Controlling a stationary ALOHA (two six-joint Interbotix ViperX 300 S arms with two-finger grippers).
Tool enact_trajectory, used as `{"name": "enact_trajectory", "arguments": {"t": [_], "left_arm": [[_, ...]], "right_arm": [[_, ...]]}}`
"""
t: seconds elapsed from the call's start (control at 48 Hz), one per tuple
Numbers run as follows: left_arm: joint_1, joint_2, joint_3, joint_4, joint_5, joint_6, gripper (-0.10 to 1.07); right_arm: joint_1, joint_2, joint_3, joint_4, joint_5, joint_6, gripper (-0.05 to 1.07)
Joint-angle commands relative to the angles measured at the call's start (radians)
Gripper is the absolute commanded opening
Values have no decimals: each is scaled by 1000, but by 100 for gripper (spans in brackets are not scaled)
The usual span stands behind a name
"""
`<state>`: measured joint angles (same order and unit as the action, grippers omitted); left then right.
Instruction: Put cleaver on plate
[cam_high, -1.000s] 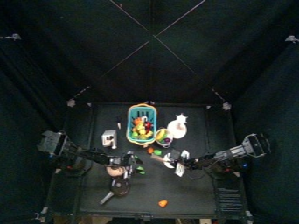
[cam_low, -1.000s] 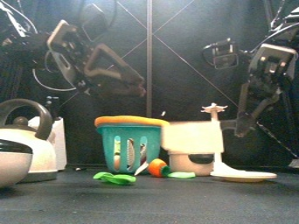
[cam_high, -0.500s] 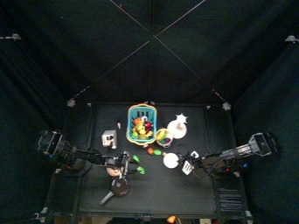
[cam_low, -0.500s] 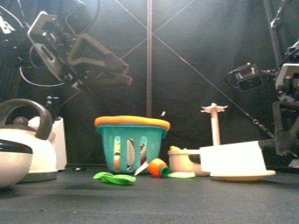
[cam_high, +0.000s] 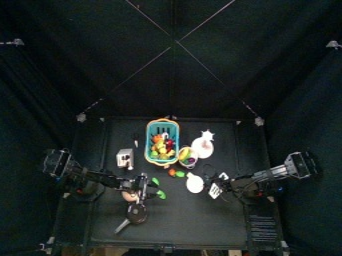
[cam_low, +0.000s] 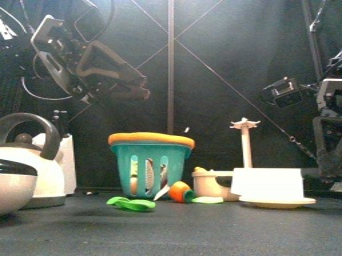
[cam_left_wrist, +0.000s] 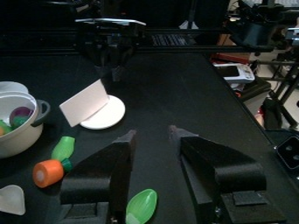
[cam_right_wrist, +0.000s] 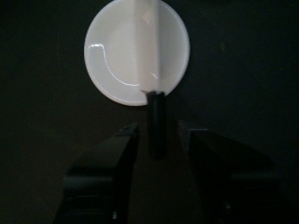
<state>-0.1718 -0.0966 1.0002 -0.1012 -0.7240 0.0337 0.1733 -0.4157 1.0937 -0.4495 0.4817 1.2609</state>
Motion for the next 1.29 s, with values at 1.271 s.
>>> {"name": "enact_trajectory", "arguments": {"t": [1.271], "left_arm": [[15, -11, -5, -3, -9, 2, 77]], "right_arm": [[3, 15, -112, -146, 40, -5, 90]]}}
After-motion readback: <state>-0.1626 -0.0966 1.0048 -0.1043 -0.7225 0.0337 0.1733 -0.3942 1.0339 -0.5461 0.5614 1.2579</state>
